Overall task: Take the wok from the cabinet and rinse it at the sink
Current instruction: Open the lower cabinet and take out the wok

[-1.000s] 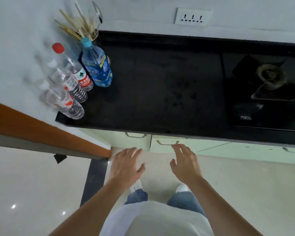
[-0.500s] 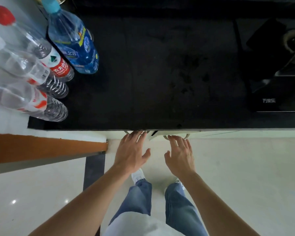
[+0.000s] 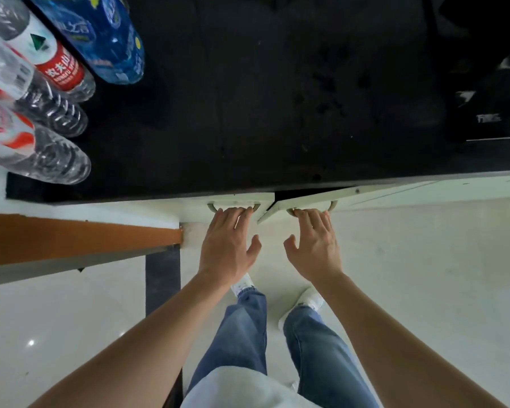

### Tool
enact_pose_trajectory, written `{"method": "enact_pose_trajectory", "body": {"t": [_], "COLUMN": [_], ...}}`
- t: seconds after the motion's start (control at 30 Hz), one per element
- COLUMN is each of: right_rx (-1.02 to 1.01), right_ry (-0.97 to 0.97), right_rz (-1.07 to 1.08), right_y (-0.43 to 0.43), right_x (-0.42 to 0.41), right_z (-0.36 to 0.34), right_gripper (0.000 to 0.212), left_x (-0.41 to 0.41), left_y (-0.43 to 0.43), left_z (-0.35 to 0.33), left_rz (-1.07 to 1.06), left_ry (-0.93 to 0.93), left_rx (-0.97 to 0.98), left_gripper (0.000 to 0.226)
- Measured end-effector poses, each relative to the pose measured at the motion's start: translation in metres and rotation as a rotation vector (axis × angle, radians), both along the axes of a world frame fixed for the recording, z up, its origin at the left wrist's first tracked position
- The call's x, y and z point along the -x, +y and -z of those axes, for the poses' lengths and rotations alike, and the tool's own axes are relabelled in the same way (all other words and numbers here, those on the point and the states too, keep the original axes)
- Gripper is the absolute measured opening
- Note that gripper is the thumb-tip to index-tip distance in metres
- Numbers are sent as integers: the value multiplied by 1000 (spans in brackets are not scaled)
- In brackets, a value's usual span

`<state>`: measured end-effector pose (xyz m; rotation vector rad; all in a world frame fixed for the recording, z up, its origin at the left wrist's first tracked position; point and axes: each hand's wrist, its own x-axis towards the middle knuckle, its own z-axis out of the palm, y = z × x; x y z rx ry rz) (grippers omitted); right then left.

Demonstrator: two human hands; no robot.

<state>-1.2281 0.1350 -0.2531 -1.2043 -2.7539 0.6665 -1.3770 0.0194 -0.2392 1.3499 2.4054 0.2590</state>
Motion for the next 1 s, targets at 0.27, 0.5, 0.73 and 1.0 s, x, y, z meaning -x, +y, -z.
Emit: {"method": "enact_pose_trajectory", "body": {"t": [0.27, 0.5, 0.73, 1.0], "right_rx": [99, 87, 26, 141], "right_ry": [-68, -167, -242, -257], "right_rz": [-56, -100, -130, 62], "right_y": [-13, -32, -56, -69], "right_x": [-41, -85, -162, -254], "right_z": [-13, -22, -23, -26], "right_gripper": [54, 58, 64, 81], "left_x": [-34, -76, -105, -102], "left_y": [-58, -112, -187, -247], "left_z": [-2, -4, -14, -26], "left_rz": [13, -70, -116, -451], "left_ry": [-42, 11, 47, -82], "left_rx": [-6, 22, 143, 75], "left_gripper": [52, 62, 74, 73]}}
